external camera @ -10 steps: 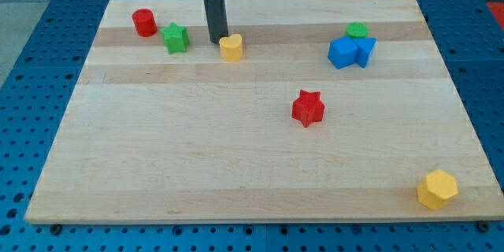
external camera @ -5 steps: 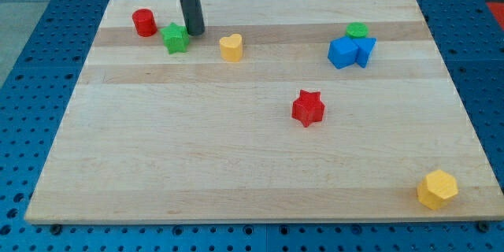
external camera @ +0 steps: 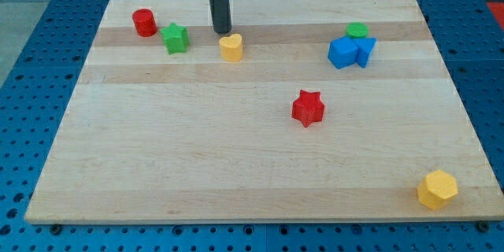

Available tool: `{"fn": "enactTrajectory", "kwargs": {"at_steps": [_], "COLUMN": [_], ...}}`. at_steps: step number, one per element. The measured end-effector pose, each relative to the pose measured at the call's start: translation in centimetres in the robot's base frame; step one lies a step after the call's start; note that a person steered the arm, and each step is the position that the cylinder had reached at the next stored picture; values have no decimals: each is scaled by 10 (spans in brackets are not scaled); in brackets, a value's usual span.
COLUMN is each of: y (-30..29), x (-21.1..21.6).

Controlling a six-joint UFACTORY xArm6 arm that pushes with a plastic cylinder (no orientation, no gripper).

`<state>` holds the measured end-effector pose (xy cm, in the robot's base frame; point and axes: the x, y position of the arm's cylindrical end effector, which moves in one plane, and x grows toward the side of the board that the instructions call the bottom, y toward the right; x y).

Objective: Push the green star closer to the red circle

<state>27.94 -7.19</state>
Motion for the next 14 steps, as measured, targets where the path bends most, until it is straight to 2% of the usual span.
{"fn": "enactTrajectory", "kwargs": {"at_steps": [2,3,4,6,7,8,9,10,11,12,13,14], "y": [-4,-10,-58,-90,-136,-147,-103,-90,-124,-128,-59,-47], "x": [1,-21,-24,32,36,67,104,97,89,84,69,86]}}
